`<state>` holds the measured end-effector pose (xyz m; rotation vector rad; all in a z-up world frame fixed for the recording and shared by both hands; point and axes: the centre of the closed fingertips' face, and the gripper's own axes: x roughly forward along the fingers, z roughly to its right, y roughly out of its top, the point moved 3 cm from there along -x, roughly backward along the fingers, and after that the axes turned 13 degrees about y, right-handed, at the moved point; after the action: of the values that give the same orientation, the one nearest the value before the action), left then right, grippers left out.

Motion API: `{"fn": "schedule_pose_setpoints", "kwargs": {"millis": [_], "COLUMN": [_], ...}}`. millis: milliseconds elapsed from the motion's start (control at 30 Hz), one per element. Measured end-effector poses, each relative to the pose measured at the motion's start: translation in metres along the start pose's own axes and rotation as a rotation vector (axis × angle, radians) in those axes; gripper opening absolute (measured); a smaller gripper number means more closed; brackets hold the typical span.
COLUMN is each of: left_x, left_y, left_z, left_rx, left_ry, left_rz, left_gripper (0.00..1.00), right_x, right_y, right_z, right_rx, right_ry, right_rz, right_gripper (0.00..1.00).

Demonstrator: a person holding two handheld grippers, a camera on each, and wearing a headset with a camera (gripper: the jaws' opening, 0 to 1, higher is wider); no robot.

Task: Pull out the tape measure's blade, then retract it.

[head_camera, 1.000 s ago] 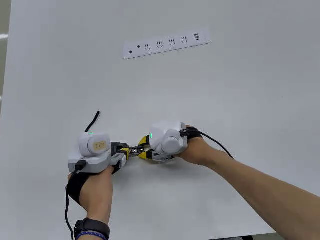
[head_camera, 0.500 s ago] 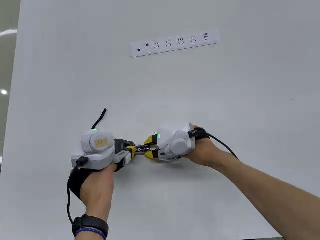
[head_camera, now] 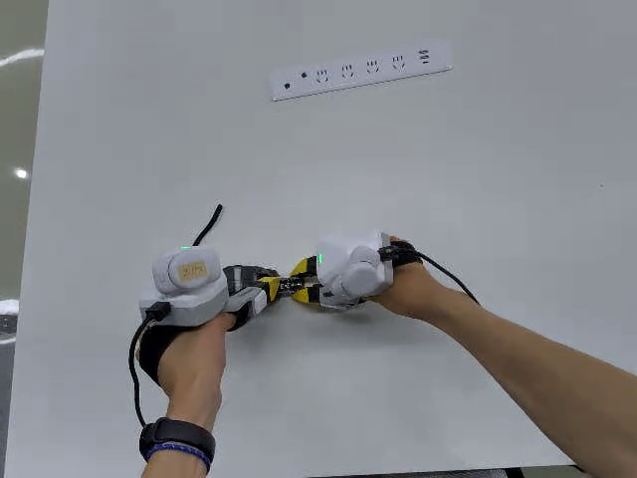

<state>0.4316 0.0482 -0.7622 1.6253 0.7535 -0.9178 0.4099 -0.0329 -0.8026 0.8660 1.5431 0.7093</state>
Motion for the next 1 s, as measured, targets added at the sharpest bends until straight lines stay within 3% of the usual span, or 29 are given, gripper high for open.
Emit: {"fn": "schedule_pose_setpoints", "kwargs": {"millis": [267, 500, 600, 767, 1000], "left_x": [0.0000, 0.0003, 0.0003, 0.0004, 0.0002], "left_y": [-0.0012, -0.0011, -0.0010, -0.0009, 0.0002], "left_z": [-0.0014, -0.0028, -0.0032, -0.0034, -0.0026], "left_rx": [0.011, 0.001, -0.007, -0.032, -0.033], "left_ry": [0.003, 0.001, -0.001, -0.003, -0.006], "left_rz": [0.019, 0.023, 0.023, 0.029, 0.017], "left_gripper": [0.57, 0.58, 0.58, 0.58, 0.57], "right_x": [0.0009, -0.0051, -0.0039, -0.0050, -0.0011], "right_y": [0.0002, -0.0026, -0.0035, -0.0023, -0.0003], "right_z": [0.0001, 0.0028, -0.0002, 0.0031, 0.0037], "right_rx": [-0.031, -0.017, -0.029, 0.006, -0.017], "right_ry": [0.006, -0.038, -0.013, -0.031, -0.034], "right_rz": [0.000, 0.017, 0.024, 0.054, 0.028], "right_gripper": [0.14, 0.19, 0.14, 0.13, 0.12]}}
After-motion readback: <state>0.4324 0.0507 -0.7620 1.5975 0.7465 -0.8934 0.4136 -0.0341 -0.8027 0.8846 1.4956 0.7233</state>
